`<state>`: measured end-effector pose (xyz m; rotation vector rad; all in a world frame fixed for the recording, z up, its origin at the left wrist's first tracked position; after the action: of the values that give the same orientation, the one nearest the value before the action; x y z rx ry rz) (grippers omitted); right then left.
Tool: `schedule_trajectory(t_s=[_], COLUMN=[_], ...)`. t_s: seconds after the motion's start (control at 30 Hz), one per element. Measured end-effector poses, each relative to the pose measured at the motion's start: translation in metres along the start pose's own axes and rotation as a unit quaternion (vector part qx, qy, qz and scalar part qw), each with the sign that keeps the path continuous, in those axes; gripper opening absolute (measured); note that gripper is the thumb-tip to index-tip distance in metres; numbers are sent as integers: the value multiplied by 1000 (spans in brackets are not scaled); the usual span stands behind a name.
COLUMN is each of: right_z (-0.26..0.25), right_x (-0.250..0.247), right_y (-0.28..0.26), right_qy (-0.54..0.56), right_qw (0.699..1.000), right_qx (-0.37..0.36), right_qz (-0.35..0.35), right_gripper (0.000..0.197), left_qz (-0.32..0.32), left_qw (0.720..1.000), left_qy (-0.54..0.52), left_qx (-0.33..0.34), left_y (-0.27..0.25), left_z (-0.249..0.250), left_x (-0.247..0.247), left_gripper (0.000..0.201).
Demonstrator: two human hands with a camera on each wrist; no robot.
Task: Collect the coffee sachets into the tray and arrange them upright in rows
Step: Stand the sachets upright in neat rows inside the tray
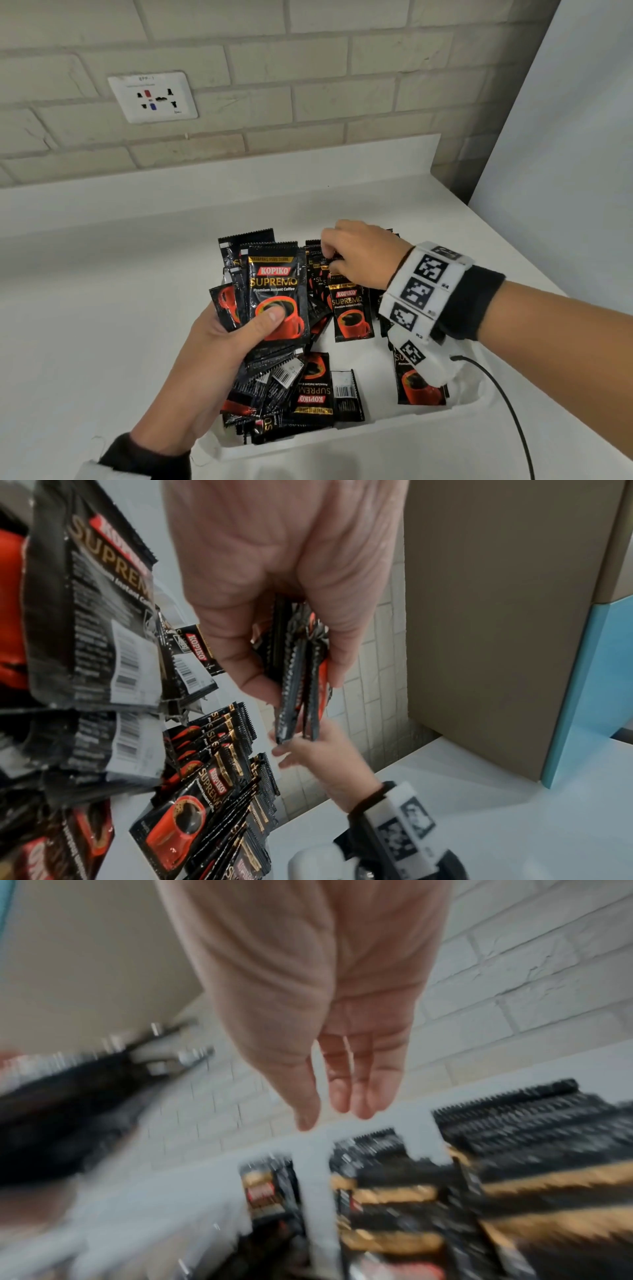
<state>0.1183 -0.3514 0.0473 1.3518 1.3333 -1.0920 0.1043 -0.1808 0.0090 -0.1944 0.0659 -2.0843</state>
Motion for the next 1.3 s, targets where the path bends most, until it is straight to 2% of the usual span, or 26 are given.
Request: schedule_trajectory(t_s=[0.07,0.13,0.17,0.2,0.3,0.37,0.47,0.57,0.67,0.77,0.87,0.97,1.17,1.3], right_z=[-7,-13,-18,-25,-39,-41,-37,-37,-33,-24,-19,-14,-7,-11], right_x=[-19,-30,-30,-28,-11,-3,4,1,1,7,12,18,14,18], right_y=[-7,-19,-26,-34,-49,-52,-53,-56,-57,-60,-64,-68,-74,-76], right_qy=[159,354,420,446,433,460,538,565,581,607,640,654,617,616], right_qw=[986,933,905,893,899,884,836,821,808,785,755,739,767,767], right_qx=[13,42,52,55,66,81,104,84,87,116,138,158,162,158], right_qz=[40,57,47,30,-7,4,11,18,33,29,22,21,71,82], right_gripper=[7,13,11,4,35,42,33,13,13,8,12,16,7,17], left_qz=[6,10,17,24,56,62,33,16,8,6,16,21,27,26], left_qw=[1000,1000,1000,1000,997,996,995,995,997,999,999,999,999,999], left_qy=[-4,-6,-2,3,6,21,46,42,15,-11,-23,-12,-11,-17], left_qx=[-1,3,9,18,43,62,86,89,71,47,33,28,31,22], left_y=[0,0,0,0,-1,-3,-8,-9,-7,-5,-4,-3,-4,-4], left_z=[-3,-2,-1,0,7,11,15,15,9,5,2,1,2,1], left_x=[0,3,5,6,7,8,13,14,13,13,13,14,17,21], left_gripper=[52,41,40,39,48,52,65,72,78,73,50,39,33,34])
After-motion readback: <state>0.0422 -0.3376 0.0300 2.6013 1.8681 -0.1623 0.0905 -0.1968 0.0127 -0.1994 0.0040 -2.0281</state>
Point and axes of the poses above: each hand's wrist, its own y-axis towards the middle knuckle, its own x-axis out of the palm, z = x × y, the point moved 8 cm from there along y, towards the middle knuckle, and after that the axes turned 2 degrees about z, right-handed, at the moved point
